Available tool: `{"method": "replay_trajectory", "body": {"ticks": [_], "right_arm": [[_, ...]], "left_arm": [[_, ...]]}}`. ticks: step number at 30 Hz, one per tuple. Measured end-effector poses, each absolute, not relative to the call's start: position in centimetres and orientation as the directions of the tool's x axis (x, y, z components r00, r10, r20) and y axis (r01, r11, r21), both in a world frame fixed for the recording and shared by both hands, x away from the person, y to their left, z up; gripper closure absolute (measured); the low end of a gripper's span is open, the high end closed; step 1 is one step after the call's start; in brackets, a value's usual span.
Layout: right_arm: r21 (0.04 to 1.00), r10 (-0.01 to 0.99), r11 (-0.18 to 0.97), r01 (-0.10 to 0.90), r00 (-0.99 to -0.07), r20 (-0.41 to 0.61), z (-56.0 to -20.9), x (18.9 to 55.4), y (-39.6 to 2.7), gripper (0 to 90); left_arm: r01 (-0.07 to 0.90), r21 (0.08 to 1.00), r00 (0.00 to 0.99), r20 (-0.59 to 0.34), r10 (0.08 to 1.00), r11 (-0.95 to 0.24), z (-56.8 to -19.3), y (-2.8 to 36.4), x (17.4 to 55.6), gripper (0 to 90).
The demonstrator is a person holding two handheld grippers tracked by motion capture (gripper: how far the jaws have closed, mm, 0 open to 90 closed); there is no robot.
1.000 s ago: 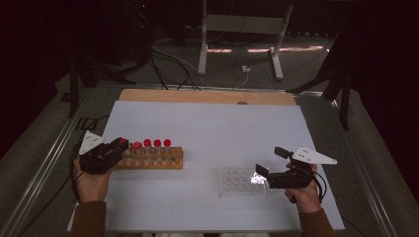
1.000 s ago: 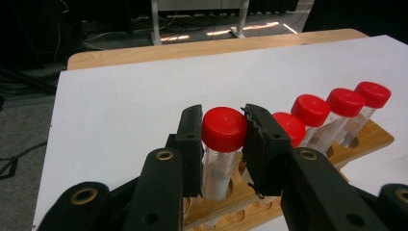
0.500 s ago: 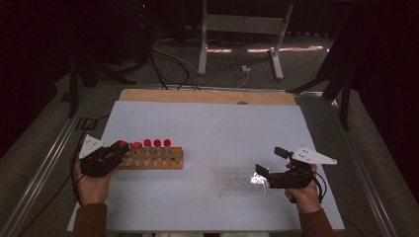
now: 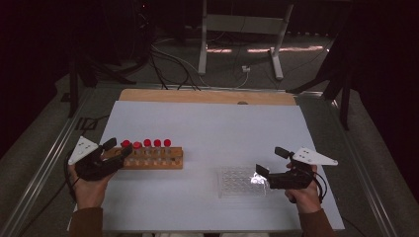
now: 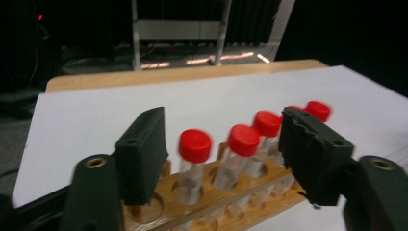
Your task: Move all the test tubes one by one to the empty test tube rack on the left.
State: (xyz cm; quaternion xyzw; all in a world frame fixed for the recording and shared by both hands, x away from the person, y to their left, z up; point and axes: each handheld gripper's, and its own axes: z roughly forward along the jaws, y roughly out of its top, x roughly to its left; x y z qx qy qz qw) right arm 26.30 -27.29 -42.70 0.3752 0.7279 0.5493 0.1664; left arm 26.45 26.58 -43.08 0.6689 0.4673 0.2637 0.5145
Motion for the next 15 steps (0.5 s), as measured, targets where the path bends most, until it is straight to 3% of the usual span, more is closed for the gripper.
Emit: {"method": "replay_trajectory", "body": {"ticks": [7, 15], "right_arm": [[0.935, 0.737, 0.106, 0.337, -0.658, 0.154, -43.1, 26.3, -27.6, 0.0], [0.947, 0.754, 0.105, 0.303, -0.646, 0.123, -43.5, 26.1, -27.7, 0.0]], "left_arm": [[0.278, 0.961, 0.401, -0.105, 0.91, -0.011, -42.7, 25.8, 24.5, 16.8], [0.249, 0.968, 0.41, -0.09, 0.907, -0.016, -43.5, 25.0, 23.3, 7.1]]}}
